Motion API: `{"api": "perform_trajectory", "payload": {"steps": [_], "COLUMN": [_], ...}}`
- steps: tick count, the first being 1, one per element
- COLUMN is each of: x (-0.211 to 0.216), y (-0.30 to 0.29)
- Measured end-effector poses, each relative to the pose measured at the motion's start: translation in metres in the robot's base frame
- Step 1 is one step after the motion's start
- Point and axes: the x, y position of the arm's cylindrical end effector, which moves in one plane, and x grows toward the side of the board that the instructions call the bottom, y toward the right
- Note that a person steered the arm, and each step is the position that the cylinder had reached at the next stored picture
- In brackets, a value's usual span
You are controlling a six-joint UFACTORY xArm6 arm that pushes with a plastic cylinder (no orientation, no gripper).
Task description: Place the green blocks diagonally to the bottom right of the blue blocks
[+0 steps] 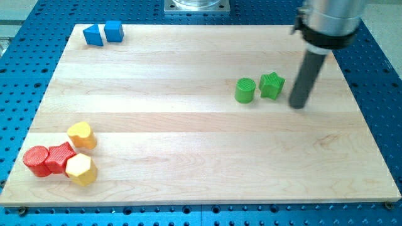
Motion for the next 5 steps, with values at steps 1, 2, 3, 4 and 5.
{"api": "perform_trajectory", "payload": {"steps": [1, 2, 3, 4, 5], "x": [-0.022, -0.043, -0.043, -0.042, -0.042], "y": [0.011, -0.038, -0.091, -0.129, -0.111]}}
